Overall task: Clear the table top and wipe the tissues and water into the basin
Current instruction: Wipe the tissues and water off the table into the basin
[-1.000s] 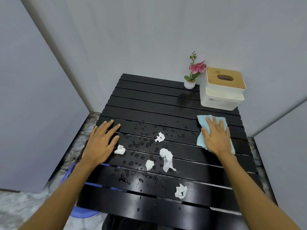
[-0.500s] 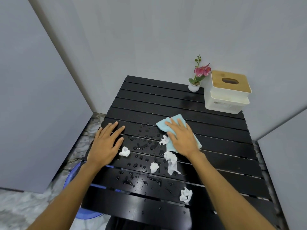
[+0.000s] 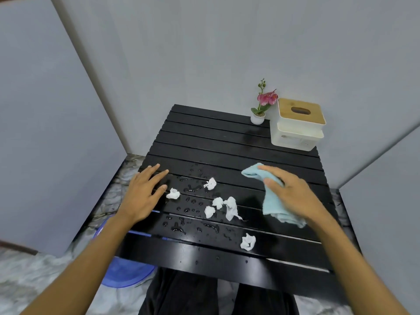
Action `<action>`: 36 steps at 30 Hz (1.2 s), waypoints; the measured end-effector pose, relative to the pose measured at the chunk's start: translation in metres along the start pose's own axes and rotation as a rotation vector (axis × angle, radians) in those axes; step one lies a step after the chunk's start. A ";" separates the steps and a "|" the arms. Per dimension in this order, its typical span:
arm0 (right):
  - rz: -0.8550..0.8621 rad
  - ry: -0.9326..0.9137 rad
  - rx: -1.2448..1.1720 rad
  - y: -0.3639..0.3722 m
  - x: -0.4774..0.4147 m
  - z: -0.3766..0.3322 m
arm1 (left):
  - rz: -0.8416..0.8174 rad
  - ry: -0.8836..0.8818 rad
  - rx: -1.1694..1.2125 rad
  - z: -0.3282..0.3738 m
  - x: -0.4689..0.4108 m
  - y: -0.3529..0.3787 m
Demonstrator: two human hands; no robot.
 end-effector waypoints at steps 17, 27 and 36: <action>0.047 0.004 0.619 0.059 0.091 0.106 | 0.011 -0.012 -0.096 0.005 0.059 0.006; 0.122 -0.009 0.595 0.115 0.104 0.063 | 0.014 -0.013 -0.115 0.005 0.059 0.009; 0.115 -0.057 0.576 0.156 0.088 0.021 | 0.016 -0.015 -0.119 0.005 0.061 0.009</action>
Point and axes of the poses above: each hand's wrist, its own x-axis away from the middle knuckle, its own y-axis out of the palm, z = x × y, the point moved 7 cm from there along -x, towards the middle knuckle, and after that the axes turned 1 degree about -z, right-handed, at the moved point
